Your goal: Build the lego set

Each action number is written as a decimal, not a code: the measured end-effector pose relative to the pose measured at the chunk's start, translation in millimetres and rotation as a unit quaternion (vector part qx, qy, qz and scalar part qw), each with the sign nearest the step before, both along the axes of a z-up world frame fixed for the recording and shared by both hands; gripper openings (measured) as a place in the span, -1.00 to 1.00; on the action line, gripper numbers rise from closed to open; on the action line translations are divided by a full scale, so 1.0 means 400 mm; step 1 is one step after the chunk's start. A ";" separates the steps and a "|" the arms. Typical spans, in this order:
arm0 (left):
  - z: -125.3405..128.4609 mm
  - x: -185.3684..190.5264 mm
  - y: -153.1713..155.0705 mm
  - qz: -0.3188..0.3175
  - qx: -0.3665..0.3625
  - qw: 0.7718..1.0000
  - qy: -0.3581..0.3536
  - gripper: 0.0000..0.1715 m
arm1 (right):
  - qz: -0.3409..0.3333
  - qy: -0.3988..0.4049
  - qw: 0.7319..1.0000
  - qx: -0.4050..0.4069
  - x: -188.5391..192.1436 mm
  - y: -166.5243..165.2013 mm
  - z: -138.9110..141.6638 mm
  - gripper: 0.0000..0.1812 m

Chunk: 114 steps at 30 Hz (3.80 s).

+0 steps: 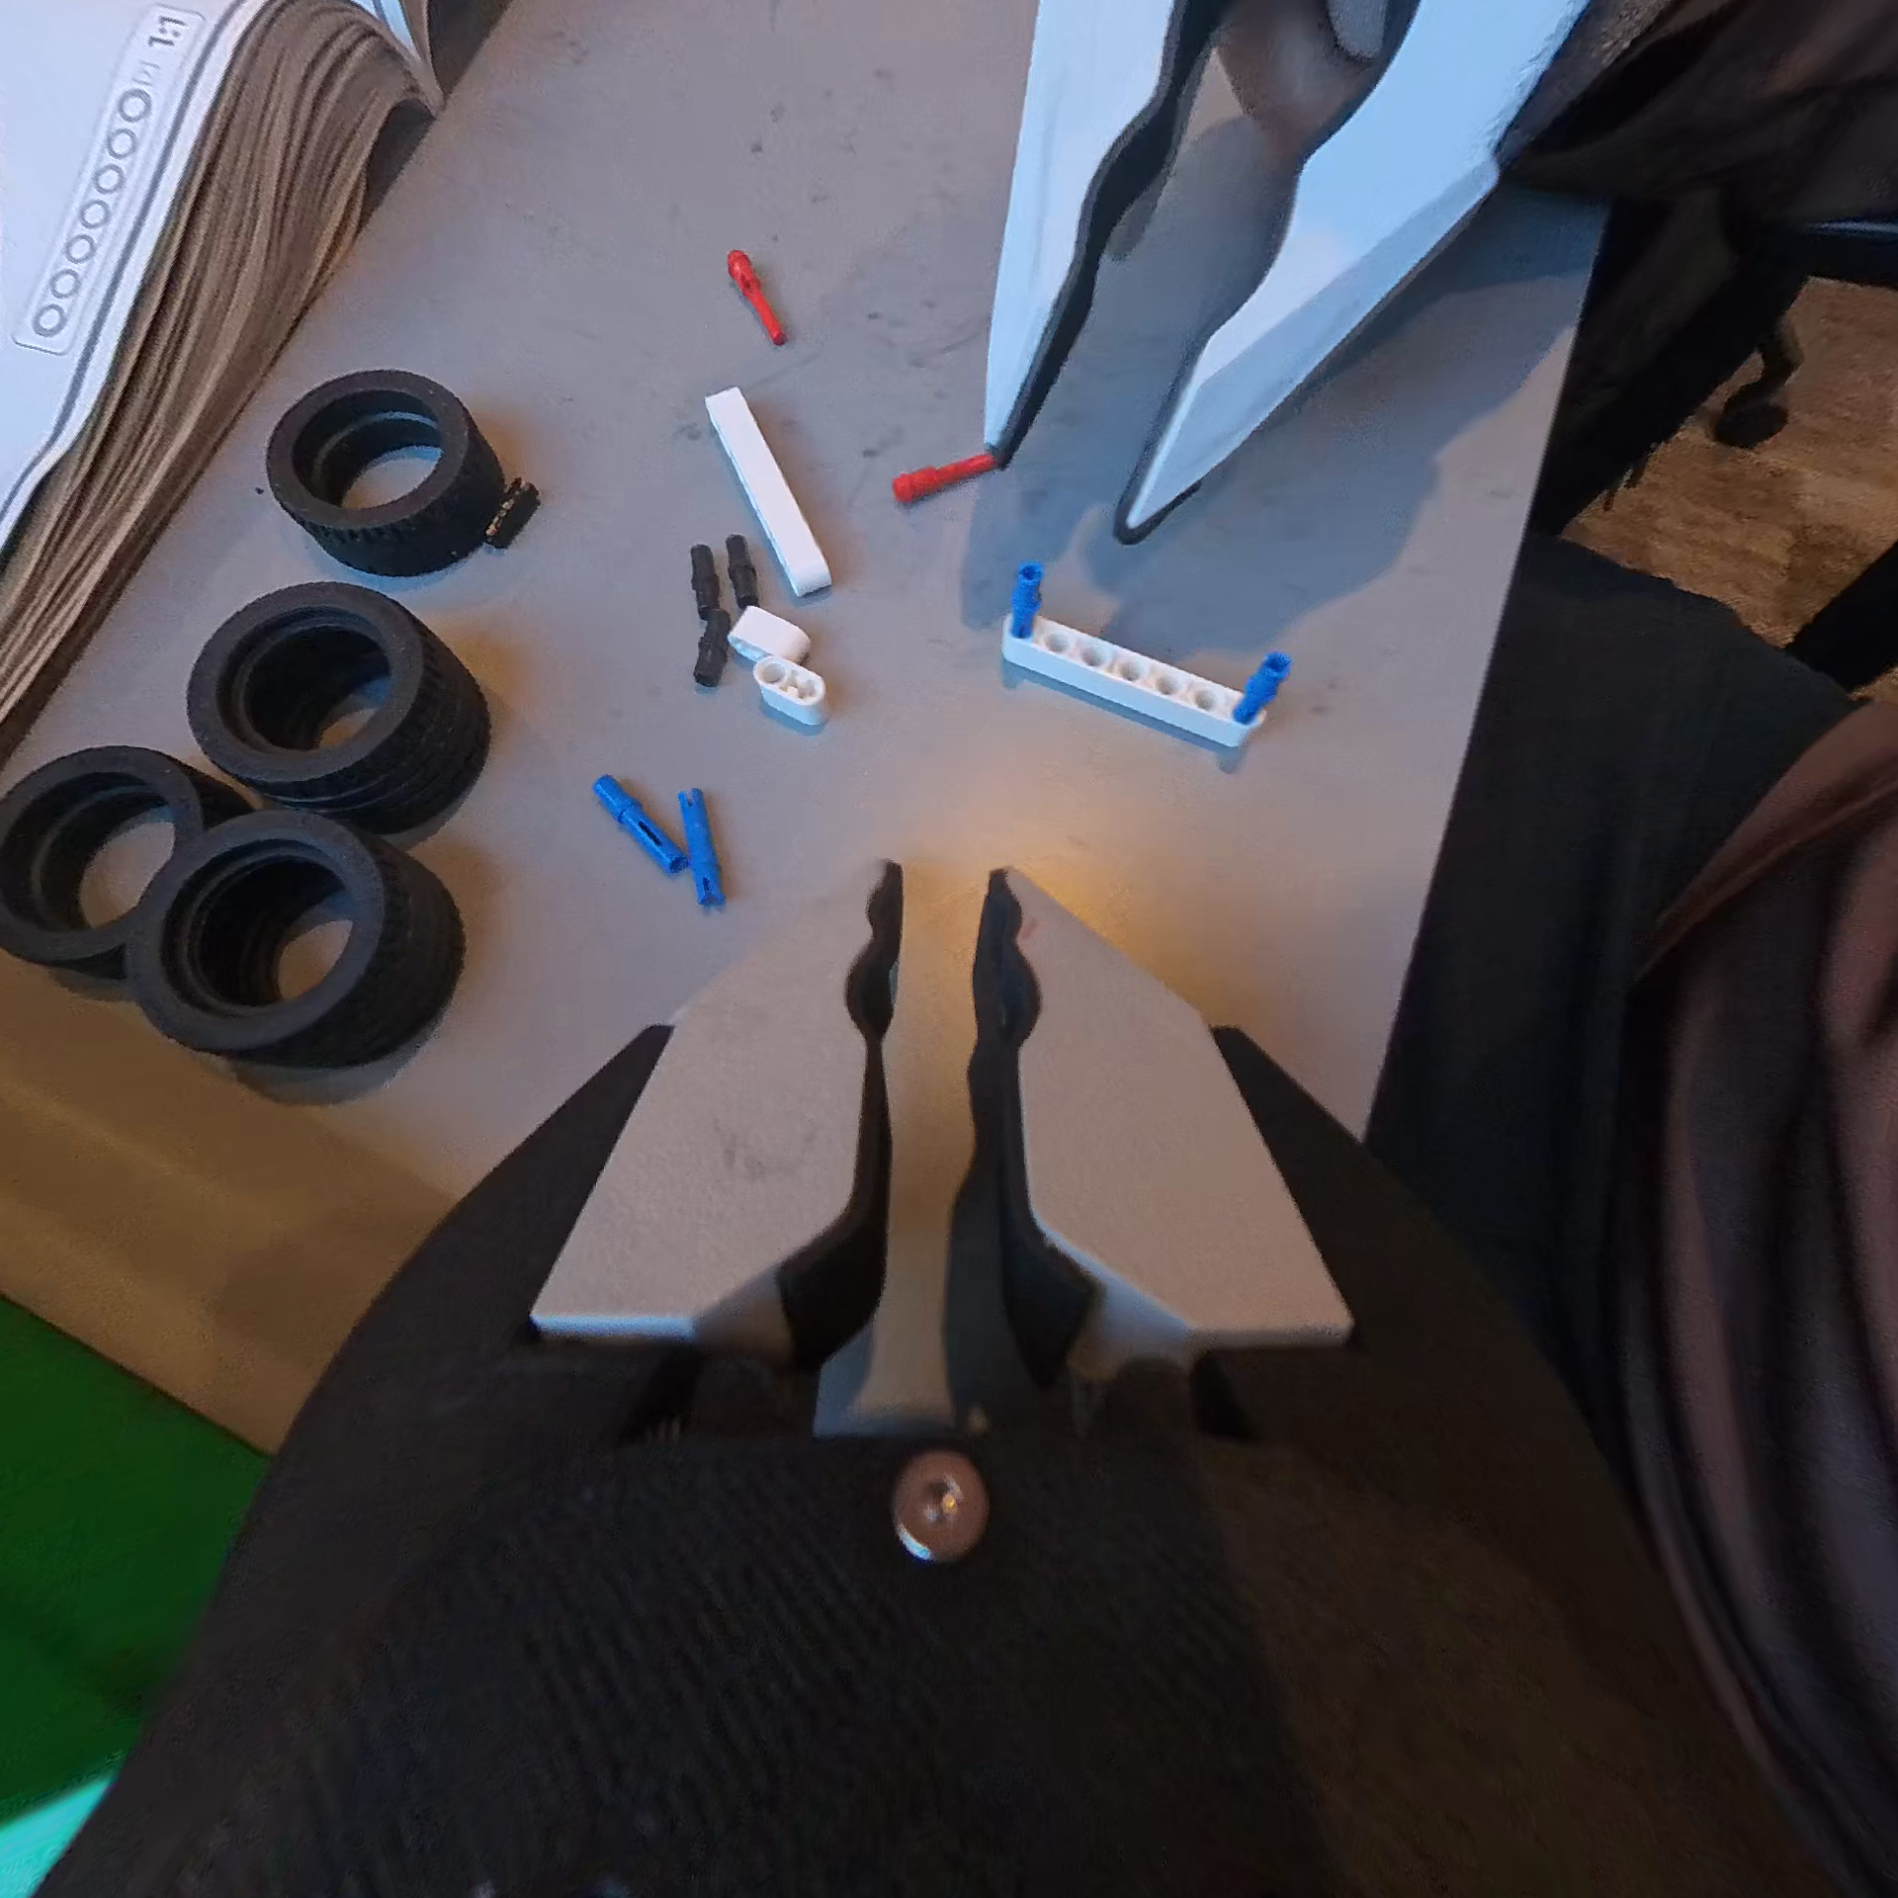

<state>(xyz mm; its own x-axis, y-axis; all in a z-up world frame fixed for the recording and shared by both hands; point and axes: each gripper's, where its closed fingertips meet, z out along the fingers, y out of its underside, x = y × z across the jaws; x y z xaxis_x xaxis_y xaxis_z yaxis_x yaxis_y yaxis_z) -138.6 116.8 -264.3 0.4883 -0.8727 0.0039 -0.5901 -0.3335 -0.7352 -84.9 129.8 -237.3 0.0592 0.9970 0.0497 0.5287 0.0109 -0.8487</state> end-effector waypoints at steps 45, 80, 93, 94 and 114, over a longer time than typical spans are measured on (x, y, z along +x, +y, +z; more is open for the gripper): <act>-0.005 -0.014 -0.016 0.011 0.013 1.000 0.015 -0.86 | -0.203 -0.029 0.978 -0.027 -0.020 -0.106 -0.029 -0.72; -0.005 -0.020 -0.006 0.025 0.005 1.000 0.011 -0.84 | -0.193 -0.053 0.979 -0.031 0.026 -0.098 -0.042 -0.62; -0.005 -0.015 -0.015 0.012 0.003 1.000 0.010 -0.85 | 0.014 -0.231 0.926 0.297 0.050 -0.032 -0.027 -0.94; -0.005 -0.015 -0.015 0.012 0.003 1.000 0.010 -0.85 | 0.047 -0.255 0.906 0.334 0.048 -0.032 -0.031 -0.94; -0.005 -0.015 -0.016 0.011 0.009 1.000 0.012 -0.84 | -0.015 -0.290 0.891 0.350 0.185 0.038 0.012 -0.74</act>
